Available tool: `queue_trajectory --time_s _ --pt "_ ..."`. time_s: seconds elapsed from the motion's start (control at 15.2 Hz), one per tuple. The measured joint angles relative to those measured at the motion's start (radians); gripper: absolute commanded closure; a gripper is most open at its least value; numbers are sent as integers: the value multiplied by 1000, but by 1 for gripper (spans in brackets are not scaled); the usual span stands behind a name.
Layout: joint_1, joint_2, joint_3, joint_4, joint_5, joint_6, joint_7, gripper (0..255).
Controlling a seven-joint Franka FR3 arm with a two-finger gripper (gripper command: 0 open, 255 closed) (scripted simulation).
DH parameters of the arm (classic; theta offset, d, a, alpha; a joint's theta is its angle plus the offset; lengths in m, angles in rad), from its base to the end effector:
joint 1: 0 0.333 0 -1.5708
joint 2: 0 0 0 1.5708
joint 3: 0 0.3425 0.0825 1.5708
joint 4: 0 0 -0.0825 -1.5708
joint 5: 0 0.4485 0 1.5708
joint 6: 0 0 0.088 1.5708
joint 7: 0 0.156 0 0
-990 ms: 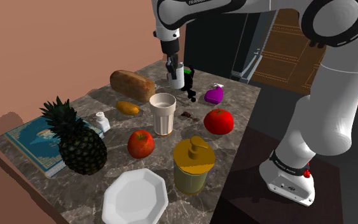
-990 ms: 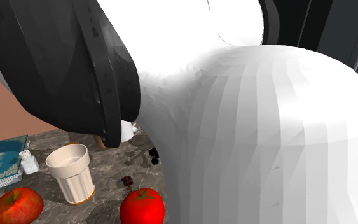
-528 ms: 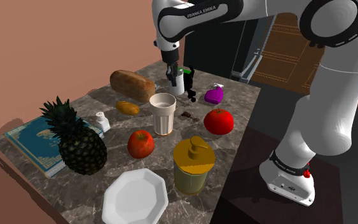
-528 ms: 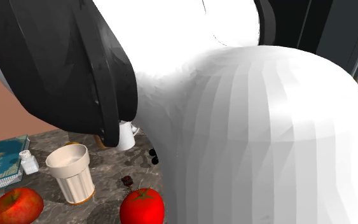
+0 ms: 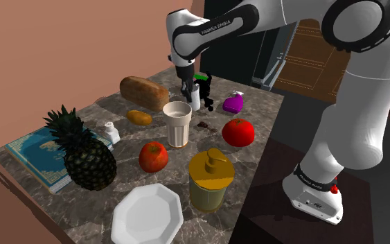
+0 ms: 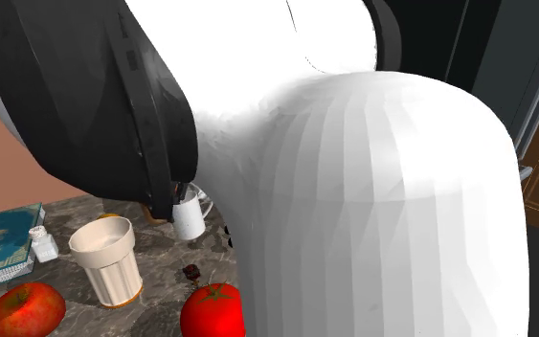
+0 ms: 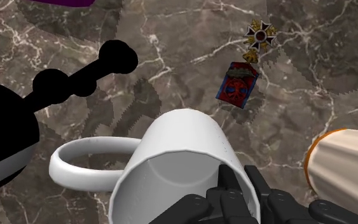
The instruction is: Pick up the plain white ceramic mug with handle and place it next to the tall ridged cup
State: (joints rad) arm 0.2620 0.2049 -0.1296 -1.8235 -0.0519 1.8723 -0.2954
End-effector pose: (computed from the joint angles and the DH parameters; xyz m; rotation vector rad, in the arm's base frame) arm 0.6468 0.0822 0.3610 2.9933 0.6815 -0.2464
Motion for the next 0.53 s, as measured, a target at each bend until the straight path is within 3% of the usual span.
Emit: queue_trajectory --time_s 0.53 --pt "-1 36 1 -62 3 97 5 255"
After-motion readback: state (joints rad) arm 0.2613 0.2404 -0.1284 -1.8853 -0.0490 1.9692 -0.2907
